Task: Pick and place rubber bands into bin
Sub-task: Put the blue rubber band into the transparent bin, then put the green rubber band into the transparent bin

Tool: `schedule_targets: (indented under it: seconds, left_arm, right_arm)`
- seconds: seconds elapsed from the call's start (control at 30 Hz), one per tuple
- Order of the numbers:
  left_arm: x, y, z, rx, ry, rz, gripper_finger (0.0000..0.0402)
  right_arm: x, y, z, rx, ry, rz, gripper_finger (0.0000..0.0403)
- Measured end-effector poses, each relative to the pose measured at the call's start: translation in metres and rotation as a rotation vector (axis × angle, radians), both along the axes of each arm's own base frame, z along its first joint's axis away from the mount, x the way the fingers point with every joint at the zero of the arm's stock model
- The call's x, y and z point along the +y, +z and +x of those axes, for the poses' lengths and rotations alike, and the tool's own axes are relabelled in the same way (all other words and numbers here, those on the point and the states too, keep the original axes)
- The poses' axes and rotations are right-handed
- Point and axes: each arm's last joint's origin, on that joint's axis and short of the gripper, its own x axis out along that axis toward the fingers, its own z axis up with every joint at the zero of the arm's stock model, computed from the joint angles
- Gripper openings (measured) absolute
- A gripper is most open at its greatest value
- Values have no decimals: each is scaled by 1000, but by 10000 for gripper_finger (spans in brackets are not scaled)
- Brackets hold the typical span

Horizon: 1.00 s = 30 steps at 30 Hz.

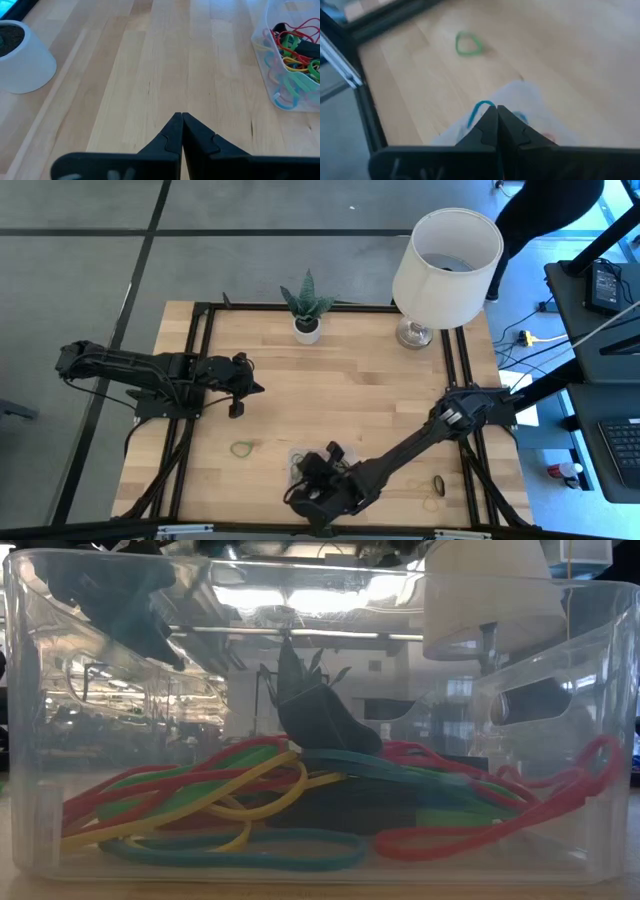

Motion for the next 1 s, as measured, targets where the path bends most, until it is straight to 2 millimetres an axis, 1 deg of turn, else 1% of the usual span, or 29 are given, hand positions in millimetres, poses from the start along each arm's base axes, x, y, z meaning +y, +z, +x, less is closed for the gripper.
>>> schedule_targets:
  seconds: [0.23, 0.33, 0.37, 0.5, 0.83, 0.9, 1.0]
  left_arm:
    - [0, 0, 0, 0, 1, -2, 3]
    - [0, 0, 0, 0, 2, -4, 3]
    - [0, 0, 0, -1, 6, -9, 3]
    - [0, 0, 0, 0, 4, -21, 3]
    - [-1, 0, 0, -1, -6, -38, 3]
    - [-1, 0, 0, 0, -9, -41, 3]
    - [-1, 0, 0, 0, -19, -48, 3]
  right_arm:
    - [4, -46, 8, 124, -11, 65, 0]
    - [5, -58, 9, 149, -35, 91, 6]
    - [5, -59, 8, 151, -48, 99, 11]
    - [3, -59, 4, 170, -95, 113, 42]
    - [1, -55, 2, 204, -84, 127, 143]
    - [-1, -49, 0, 208, -83, 128, 161]
    - [-4, -30, -6, 215, -108, 150, 173]
